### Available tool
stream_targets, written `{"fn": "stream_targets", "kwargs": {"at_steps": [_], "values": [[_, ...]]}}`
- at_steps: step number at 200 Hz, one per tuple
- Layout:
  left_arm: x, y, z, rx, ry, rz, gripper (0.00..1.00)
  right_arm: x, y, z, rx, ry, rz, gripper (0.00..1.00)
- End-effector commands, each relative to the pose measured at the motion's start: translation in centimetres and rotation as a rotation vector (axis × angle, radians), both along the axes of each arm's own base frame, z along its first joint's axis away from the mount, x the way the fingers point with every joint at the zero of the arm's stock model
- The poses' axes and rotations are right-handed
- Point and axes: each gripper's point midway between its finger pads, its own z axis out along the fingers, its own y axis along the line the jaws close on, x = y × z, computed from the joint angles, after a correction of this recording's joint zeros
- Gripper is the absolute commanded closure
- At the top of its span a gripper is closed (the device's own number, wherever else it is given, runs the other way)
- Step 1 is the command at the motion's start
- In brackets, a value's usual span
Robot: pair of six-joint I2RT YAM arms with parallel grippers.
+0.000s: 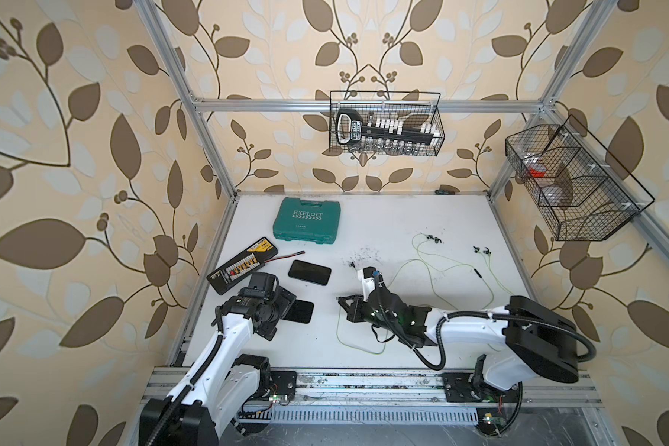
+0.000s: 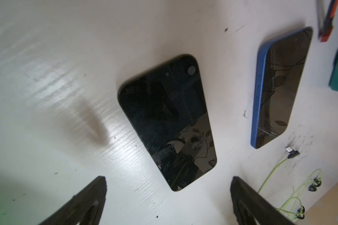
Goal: Plug wired earphones into phones
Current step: Pick up the wired earphone from the center of the board, then pick up the phone at the center of the board.
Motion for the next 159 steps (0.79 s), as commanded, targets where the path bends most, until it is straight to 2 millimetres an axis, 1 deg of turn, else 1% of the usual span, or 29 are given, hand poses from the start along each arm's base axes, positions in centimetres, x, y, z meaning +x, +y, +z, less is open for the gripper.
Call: {"fn": "stream_targets", "kwargs": {"at_steps": [1,14,37,51,70,87,106,134,159], "values": [[1.4,-1.2,0.1,-0.036,-0.005,0.066,0.01,-1.3,-1.9,-0.4,-0.06,-0.065,0.049,1.0],[2.4,-2.1,0.0,-0.059,-0.021,0.07,0.01,-1.7,-3.0,0.0,-0.052,-0.076,0.042,1.0],[3.0,-2.2,-0.3,-0.044,0.013,0.124,0.01,-1.9,-4.4,0.6,-0.02,-0.079,0.003,1.0],[3.2,-2.3,-0.7,-0.031,0.044,0.145,0.01,-2.1,-4.5,1.3,0.01,-0.092,0.0,1.0],[3.1,-2.2,-1.5,-0.023,0.106,0.178,0.01,-2.3,-4.6,1.7,0.015,-0.102,-0.006,1.0],[2.8,-2.1,-2.0,-0.009,0.16,0.211,0.01,-2.4,-4.8,1.7,0.013,-0.104,-0.011,1.0],[2.4,-1.6,-2.1,0.029,0.223,0.243,0.01,-2.4,-5.2,1.4,0.004,-0.105,-0.02,1.0],[3.1,-1.5,-2.4,0.052,0.235,0.252,0.01,-2.5,-5.3,1.4,0.017,-0.087,-0.04,1.0],[3.1,-0.9,-2.6,0.095,0.279,0.272,0.01,-2.5,-5.1,1.3,-0.002,-0.085,-0.039,1.0]]}}
